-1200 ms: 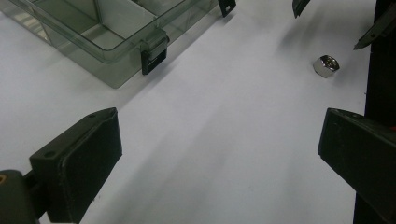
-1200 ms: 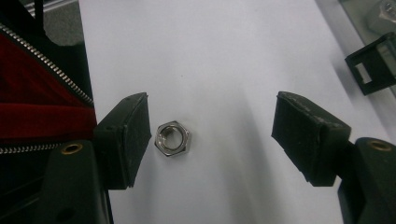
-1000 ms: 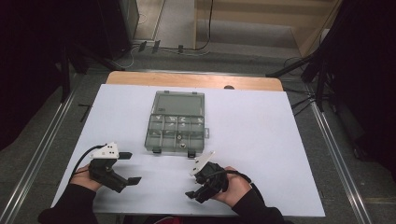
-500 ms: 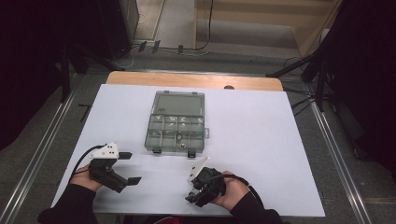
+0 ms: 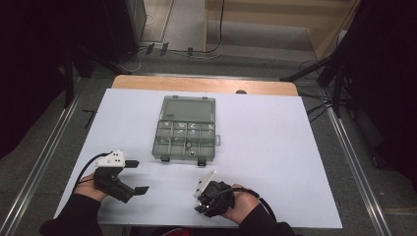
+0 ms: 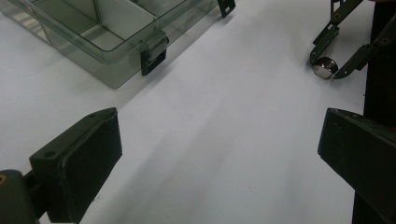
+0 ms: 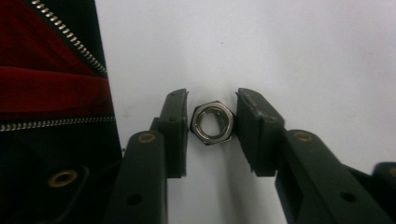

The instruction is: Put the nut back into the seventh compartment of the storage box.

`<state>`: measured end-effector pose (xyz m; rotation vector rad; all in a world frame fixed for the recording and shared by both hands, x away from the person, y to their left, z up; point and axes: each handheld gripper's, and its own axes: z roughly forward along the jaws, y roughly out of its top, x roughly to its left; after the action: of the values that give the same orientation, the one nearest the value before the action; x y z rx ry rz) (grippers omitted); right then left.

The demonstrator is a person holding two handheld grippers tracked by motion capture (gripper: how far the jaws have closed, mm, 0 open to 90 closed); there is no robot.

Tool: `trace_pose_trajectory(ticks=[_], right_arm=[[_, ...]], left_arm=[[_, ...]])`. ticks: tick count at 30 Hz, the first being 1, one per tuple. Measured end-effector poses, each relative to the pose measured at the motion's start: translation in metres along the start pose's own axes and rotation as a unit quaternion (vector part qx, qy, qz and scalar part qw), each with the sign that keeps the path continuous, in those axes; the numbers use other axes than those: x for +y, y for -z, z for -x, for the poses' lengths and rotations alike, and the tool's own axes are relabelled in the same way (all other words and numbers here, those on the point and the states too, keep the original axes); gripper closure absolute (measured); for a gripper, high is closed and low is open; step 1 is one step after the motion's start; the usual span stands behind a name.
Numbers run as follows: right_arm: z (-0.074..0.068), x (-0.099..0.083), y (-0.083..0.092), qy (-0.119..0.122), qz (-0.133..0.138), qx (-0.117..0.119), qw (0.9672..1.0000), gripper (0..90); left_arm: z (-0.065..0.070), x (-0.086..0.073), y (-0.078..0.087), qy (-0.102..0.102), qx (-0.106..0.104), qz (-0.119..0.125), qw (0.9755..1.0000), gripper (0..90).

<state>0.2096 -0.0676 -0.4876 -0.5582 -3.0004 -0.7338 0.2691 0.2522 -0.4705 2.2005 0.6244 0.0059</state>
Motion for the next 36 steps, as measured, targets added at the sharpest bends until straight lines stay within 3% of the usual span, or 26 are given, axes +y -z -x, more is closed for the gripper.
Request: trace_pose_trajectory(ticks=[7, 17, 22, 30, 36], right_arm=[[-0.001, 0.003, 0.0, 0.005, -0.011, -0.012, 0.9999, 71.3], [0.005, 0.002, 0.003, -0.006, -0.009, 0.006, 0.9999, 71.7], [0.011, 0.001, 0.009, -0.036, 0.007, 0.013, 0.9992, 71.7], [0.019, 0.003, 0.023, -0.054, 0.039, 0.012, 0.9977, 71.6], [0.032, 0.004, 0.033, -0.062, 0.066, 0.013, 0.9958, 71.7]], left_arm=[[0.0, 0.0, -0.001, -0.001, -0.002, -0.003, 1.0, 0.0], [0.0, 0.0, -0.001, 0.001, -0.003, -0.002, 1.0, 0.0], [0.0, 0.0, -0.001, 0.0, -0.004, -0.003, 1.0, 0.0], [0.0, 0.0, -0.002, -0.001, -0.003, -0.006, 1.0, 0.0], [0.0, 0.0, -0.002, -0.001, -0.003, -0.006, 1.0, 0.0]])
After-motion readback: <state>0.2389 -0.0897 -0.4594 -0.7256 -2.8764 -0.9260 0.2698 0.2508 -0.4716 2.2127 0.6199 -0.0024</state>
